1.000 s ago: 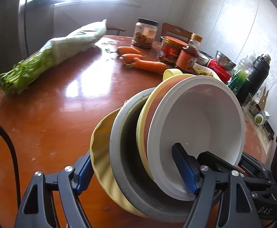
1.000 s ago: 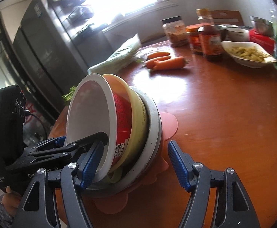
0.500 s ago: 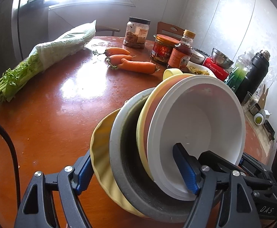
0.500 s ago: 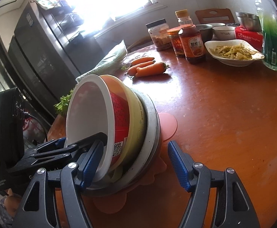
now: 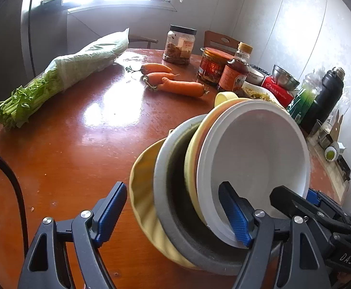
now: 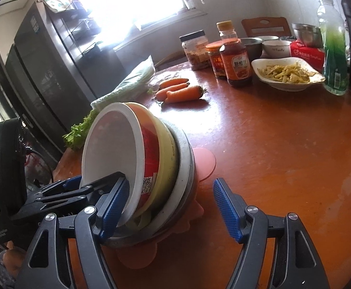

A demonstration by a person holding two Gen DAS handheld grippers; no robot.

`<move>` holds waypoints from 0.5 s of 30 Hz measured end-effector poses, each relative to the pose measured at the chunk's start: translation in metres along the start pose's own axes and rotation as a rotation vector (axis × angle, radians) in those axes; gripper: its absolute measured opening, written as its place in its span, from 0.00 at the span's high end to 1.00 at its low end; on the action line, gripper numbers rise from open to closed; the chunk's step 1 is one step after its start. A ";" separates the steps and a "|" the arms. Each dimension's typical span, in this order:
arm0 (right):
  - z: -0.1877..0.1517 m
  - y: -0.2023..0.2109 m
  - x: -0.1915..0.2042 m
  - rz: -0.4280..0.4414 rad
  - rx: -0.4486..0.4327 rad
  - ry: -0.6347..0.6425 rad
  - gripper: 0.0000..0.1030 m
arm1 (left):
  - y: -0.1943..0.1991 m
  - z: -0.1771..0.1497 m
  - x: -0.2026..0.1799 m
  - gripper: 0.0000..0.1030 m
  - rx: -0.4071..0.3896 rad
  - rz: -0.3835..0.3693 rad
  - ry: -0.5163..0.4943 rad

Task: Organize plates and bowls
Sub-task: 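Lower the bowl stack onto the silver tray atop the plates, then open both grippers and withdraw from the stacked dishes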

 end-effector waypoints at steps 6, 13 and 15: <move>0.006 0.006 0.002 -0.047 -0.028 0.036 0.28 | 0.009 0.004 0.000 0.24 -0.028 -0.008 -0.004; 0.011 0.016 0.006 -0.076 -0.071 0.062 0.26 | 0.019 0.008 0.004 0.24 -0.059 -0.002 -0.001; 0.013 0.018 0.007 -0.084 -0.077 0.066 0.26 | 0.025 0.010 0.005 0.24 -0.072 0.001 -0.004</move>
Point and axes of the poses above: each gripper's, at about its wrist camera, not at the fingertips, and y roughly against the way its jaws point, x to its left, z to its top, the point moved 8 cm from there along -y, roughly the way its jaws point, and after that the axes turned 13 degrees about -x, right-handed, at the moved point
